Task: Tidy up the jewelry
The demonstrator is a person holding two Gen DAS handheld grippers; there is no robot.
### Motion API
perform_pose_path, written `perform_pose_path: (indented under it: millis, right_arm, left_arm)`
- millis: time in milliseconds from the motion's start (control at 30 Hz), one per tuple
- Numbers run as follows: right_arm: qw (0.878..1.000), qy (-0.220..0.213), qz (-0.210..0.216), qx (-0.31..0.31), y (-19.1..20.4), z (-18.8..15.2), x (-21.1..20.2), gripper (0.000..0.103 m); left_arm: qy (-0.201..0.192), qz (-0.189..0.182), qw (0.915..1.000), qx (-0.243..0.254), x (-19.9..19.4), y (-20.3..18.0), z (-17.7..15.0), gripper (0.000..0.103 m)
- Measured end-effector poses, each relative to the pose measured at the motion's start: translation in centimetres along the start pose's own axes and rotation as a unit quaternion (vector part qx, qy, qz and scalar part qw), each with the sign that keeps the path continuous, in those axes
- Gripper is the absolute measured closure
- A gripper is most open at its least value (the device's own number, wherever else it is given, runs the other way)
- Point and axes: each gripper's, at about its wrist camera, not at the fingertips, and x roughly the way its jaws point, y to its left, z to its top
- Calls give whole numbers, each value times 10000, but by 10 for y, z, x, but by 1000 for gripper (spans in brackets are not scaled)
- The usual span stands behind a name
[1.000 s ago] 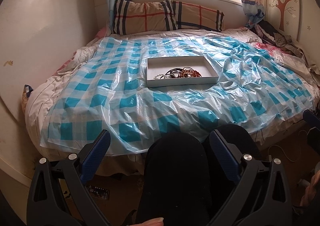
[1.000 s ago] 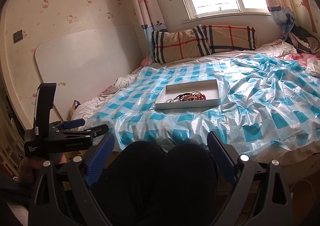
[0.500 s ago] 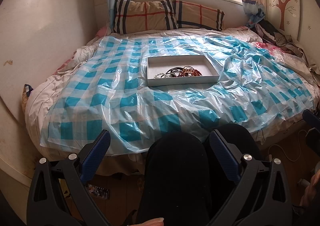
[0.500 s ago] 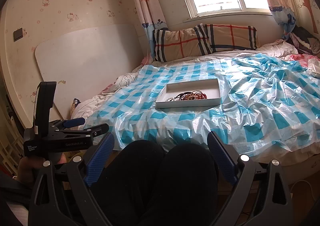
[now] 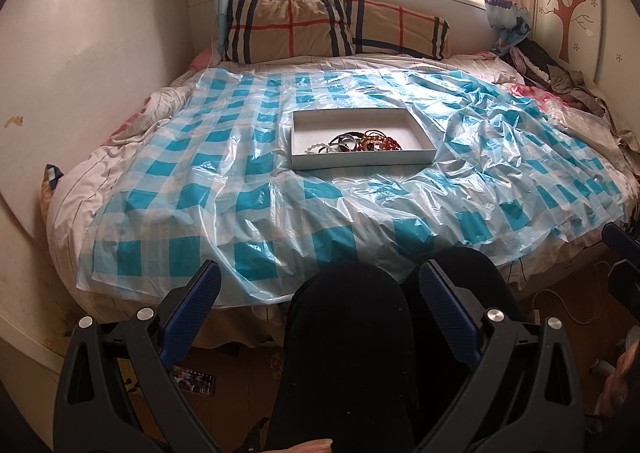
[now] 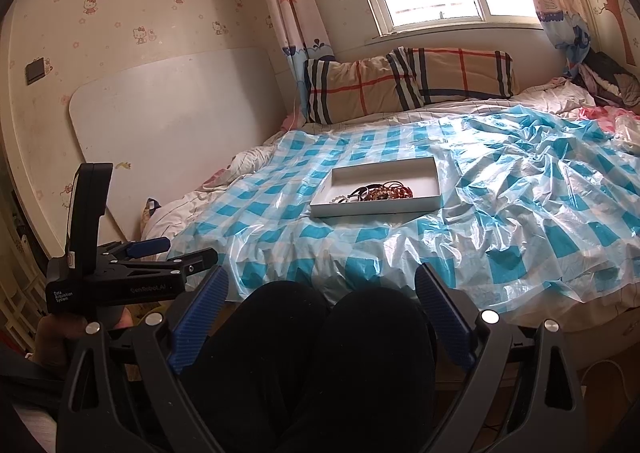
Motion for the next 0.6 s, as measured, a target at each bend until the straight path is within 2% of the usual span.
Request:
perform_pose_path:
  millis: [233, 333, 433, 600]
  right_arm:
    - [10000, 20, 11, 78, -5, -5, 4, 12]
    - [9999, 25, 6, 112, -6, -6, 5, 12]
    - [9999, 24, 4, 138, -7, -7, 4, 12]
    - [9999, 6, -15, 115, -7, -6, 3, 12]
  left_arm:
    - [191, -121, 9995, -201, 8, 5, -1, 8]
    - [-77, -77, 9995, -308, 1, 6, -2, 8]
    - [-214, 129, 9997, -81, -3, -1, -1, 8]
    - [154, -102, 9998, 0, 7, -9, -2, 8]
